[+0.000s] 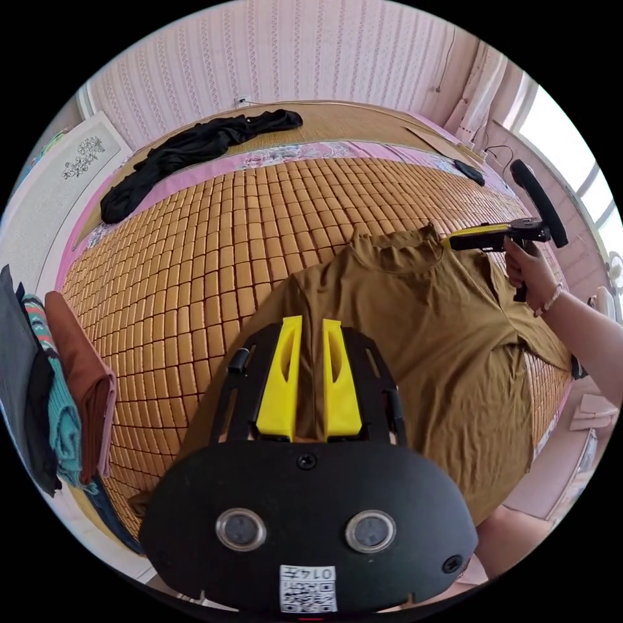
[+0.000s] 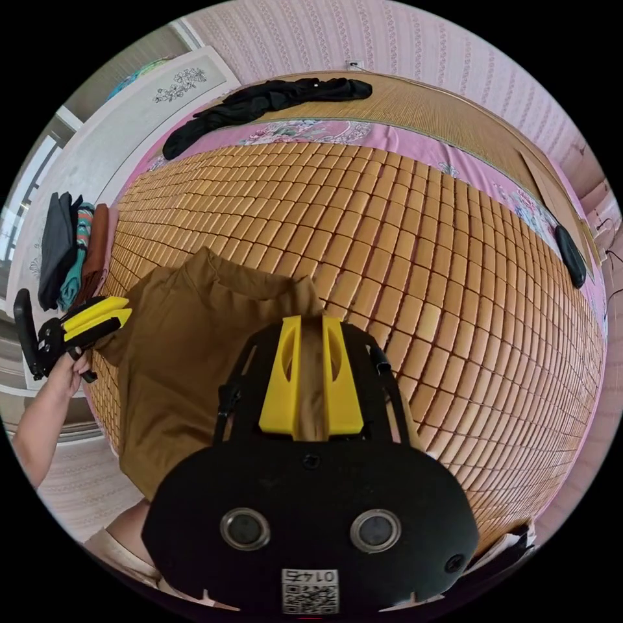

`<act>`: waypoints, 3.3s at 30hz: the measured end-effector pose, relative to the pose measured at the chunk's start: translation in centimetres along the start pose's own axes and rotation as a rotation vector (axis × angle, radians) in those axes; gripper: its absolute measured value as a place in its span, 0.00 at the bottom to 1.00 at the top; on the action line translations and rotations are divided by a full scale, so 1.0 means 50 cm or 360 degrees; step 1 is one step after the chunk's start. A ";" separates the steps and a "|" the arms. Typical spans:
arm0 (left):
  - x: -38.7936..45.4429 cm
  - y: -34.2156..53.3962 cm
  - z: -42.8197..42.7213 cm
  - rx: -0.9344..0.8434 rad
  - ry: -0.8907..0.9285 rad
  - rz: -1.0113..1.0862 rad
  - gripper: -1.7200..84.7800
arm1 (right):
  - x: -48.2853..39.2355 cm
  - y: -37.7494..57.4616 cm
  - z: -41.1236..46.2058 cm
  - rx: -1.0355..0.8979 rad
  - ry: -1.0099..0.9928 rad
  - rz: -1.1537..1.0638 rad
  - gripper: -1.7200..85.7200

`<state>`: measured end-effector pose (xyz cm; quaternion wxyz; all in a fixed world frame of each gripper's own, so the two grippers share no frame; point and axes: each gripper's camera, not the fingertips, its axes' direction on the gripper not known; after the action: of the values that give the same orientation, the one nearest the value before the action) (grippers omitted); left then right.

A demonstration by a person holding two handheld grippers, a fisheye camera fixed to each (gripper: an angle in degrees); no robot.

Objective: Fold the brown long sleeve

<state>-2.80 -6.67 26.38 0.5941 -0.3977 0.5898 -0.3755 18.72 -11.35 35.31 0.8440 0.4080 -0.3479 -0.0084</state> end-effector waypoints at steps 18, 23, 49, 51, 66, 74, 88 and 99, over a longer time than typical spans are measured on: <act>-0.223 0.407 -0.241 0.0295 0.0232 -0.0412 0.07 | -0.129 -0.055 -0.086 0.0326 -0.0245 -0.0025 0.05; -0.267 0.707 -0.314 -0.0040 -0.0134 -0.0779 0.09 | -0.415 -0.025 0.008 -0.0104 -0.0489 -0.0428 0.07; -0.692 0.968 -0.466 0.0058 0.0332 -0.0731 0.01 | -1.144 -0.424 0.264 -0.0242 -0.0204 -0.0773 0.02; -0.728 1.016 -0.519 0.0105 0.0522 -0.0828 0.01 | -1.164 -0.436 0.256 -0.0245 -0.0244 -0.0811 0.02; -0.981 1.105 -0.471 0.0094 0.0195 -0.1266 0.09 | -1.299 -0.511 0.399 -0.0378 -0.0204 -0.0740 0.02; -0.938 1.016 -0.355 -0.0165 0.0067 -0.1064 0.07 | -1.362 -0.511 0.426 -0.0358 -0.0175 -0.0739 0.02; -1.100 1.215 -0.502 0.0407 0.0494 -0.1888 0.06 | -1.466 -0.477 0.457 -0.0295 -0.0098 -0.0964 0.02; -1.048 1.114 -0.402 0.0069 0.0228 -0.1585 0.11 | -1.438 -0.453 0.469 -0.0242 -0.0097 -0.0722 0.01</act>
<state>-25.35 63.08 -3.32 0.3090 -0.5917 0.3598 -0.6519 -43.62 -21.03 -12.18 0.8379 0.4106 -0.2710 -0.2364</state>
